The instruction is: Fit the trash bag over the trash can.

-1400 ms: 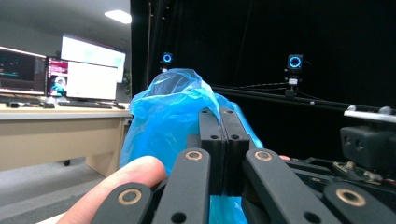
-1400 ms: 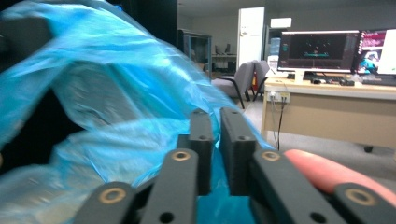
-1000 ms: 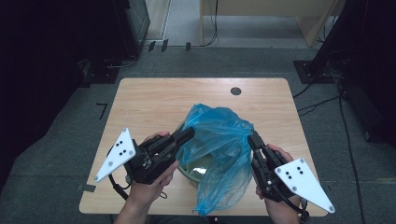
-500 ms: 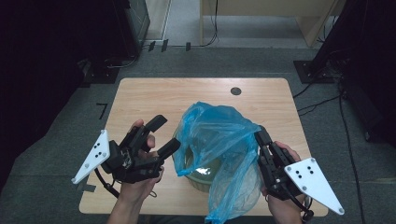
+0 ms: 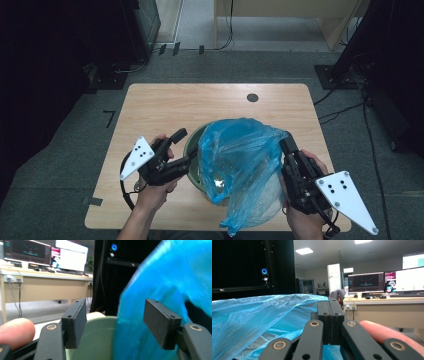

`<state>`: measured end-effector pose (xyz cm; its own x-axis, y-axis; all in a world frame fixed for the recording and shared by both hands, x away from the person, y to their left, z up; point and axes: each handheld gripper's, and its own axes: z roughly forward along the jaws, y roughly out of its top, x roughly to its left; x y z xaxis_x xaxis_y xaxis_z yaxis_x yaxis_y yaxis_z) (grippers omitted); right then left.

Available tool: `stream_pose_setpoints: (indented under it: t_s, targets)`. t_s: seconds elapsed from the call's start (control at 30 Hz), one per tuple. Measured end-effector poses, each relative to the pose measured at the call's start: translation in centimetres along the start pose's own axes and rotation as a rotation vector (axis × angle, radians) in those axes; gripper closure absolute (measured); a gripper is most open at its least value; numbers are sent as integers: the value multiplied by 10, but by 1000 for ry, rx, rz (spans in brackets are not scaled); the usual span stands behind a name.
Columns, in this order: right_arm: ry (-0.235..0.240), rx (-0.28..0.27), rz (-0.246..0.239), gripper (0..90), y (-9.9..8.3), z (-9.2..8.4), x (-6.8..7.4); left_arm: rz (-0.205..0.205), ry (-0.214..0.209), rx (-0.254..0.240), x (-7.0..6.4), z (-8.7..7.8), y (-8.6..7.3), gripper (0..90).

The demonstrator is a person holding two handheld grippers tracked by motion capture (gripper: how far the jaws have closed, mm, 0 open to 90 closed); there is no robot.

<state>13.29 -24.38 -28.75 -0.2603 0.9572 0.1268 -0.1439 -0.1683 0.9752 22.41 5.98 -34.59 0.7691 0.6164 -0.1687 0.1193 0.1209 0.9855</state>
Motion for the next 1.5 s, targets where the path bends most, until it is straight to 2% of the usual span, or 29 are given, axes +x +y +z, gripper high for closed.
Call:
stream_pose_setpoints:
  t_s: [0.07,0.1,0.17,0.2,0.27,0.37,0.5,0.57,0.7,0.73,0.8,0.9,0.97,1.03,1.17,1.3,1.5]
  targets:
    - [0,-8,1,900,0,-1,1,46,-23,-6,-13,1,-1,368]
    - [3,-10,-1,900,0,-1,1,65,-47,-7,-20,1,0,379]
    - [8,-10,-1,900,-1,-1,3,87,-100,-18,-33,1,2,394]
    - [11,-9,-5,900,-2,-1,4,84,-130,-25,-39,1,3,402]
    - [18,-4,-7,900,-5,-1,6,65,-182,-33,-47,2,7,398]
    - [27,1,-16,900,-8,0,10,-5,-236,-54,-53,4,12,376]
    - [38,2,-39,900,-10,-1,15,-97,-266,-61,-54,8,16,319]
    - [52,4,-47,900,-12,-1,17,-120,-272,-60,-53,10,16,292]
    - [85,15,-61,900,-17,-1,23,-151,-238,-46,-54,14,18,288]
    - [95,20,-62,900,-19,-1,24,-159,-226,-46,-53,16,18,321]
    - [119,23,-71,900,-21,-1,27,-158,-193,-50,-51,18,19,452]
    - [140,22,-86,900,-21,-3,28,-153,-115,-42,-47,19,22,678]
    - [139,22,-91,900,-20,-5,26,-166,-107,-38,-41,15,24,808]
    - [128,23,-90,900,-19,-8,20,-178,-106,-25,-34,8,26,893]
    - [111,50,-93,900,-17,-18,7,-172,-119,16,-26,-12,26,900]
    - [116,80,-119,900,-18,-33,1,-138,-122,64,-25,-38,20,900]
    - [124,146,-142,900,-32,-56,-1,-116,-97,156,-25,-69,-4,900]
